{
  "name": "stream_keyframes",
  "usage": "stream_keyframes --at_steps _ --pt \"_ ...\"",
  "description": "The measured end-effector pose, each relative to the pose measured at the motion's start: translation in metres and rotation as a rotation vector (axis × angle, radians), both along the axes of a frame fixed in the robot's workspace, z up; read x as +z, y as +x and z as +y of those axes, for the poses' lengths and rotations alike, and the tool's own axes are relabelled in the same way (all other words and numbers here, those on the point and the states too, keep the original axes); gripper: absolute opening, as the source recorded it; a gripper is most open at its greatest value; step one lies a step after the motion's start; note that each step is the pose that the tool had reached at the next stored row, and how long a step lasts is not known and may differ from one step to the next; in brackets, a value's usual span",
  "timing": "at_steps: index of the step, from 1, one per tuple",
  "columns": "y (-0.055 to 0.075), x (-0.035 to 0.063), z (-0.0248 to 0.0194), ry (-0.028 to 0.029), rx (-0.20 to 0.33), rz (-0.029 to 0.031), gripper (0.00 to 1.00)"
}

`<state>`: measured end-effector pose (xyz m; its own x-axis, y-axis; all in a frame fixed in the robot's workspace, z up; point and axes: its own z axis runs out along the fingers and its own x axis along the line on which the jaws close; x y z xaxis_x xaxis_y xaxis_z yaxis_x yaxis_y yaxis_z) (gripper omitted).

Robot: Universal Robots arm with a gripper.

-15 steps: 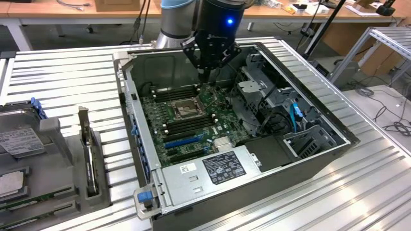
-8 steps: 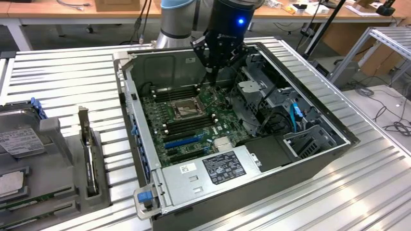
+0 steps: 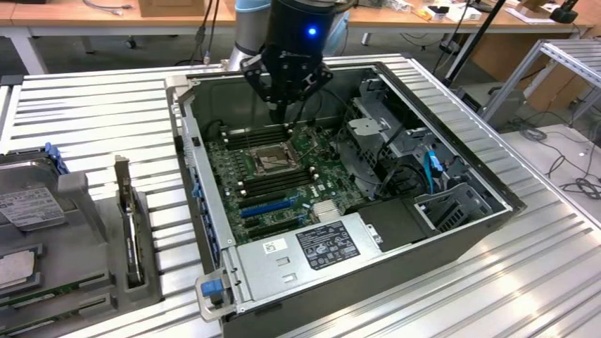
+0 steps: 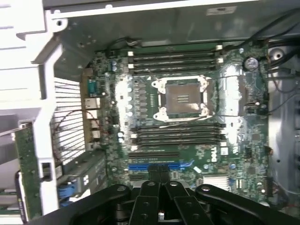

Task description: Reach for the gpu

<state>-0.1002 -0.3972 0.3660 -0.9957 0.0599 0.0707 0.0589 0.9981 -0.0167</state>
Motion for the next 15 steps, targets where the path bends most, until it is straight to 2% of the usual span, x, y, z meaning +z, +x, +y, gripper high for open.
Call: stream_keyframes --at_steps 3,5,9,11,15 --pt "0.0 0.0019 0.0 0.0 0.002 -0.0001 0.11" --pt "0.008 0.0028 0.0 -0.0001 0.006 0.0 0.11" --pt "0.043 0.0029 0.0 0.0 0.007 0.0 0.11" --pt "0.051 0.003 0.0 -0.0002 0.007 0.0001 0.11" --pt "0.054 0.0029 0.0 -0.0001 0.007 0.0001 0.11"
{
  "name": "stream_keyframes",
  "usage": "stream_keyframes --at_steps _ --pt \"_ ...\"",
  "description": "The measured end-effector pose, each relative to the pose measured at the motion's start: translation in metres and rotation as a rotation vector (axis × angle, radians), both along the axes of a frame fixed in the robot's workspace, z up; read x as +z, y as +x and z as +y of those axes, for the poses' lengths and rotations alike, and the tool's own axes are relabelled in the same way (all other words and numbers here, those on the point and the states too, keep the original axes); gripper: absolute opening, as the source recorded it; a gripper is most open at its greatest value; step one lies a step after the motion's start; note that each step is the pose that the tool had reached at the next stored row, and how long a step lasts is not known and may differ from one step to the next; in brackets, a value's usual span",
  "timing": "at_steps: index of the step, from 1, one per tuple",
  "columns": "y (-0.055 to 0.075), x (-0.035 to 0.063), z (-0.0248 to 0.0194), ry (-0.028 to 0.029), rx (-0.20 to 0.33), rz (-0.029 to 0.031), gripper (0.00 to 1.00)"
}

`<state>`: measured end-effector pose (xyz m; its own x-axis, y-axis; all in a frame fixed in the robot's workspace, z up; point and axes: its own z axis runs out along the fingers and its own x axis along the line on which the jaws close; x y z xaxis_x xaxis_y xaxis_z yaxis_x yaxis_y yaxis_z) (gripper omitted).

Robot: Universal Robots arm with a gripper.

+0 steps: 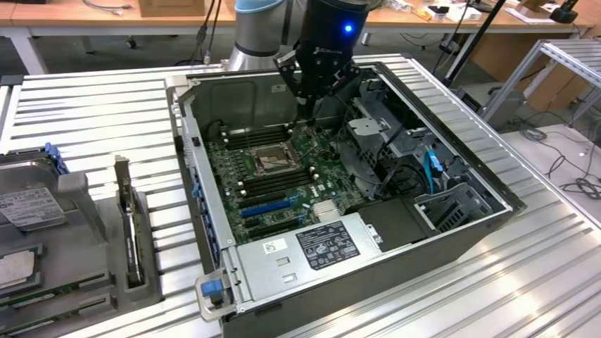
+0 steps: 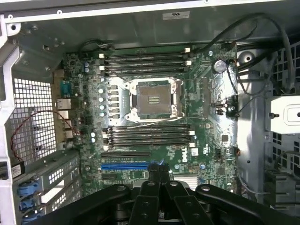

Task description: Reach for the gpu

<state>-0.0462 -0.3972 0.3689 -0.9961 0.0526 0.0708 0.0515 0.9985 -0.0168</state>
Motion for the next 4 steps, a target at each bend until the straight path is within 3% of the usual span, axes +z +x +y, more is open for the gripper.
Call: stream_keyframes --at_steps 4 --pt "0.0 0.0 0.0 0.0 0.0 0.0 0.11"
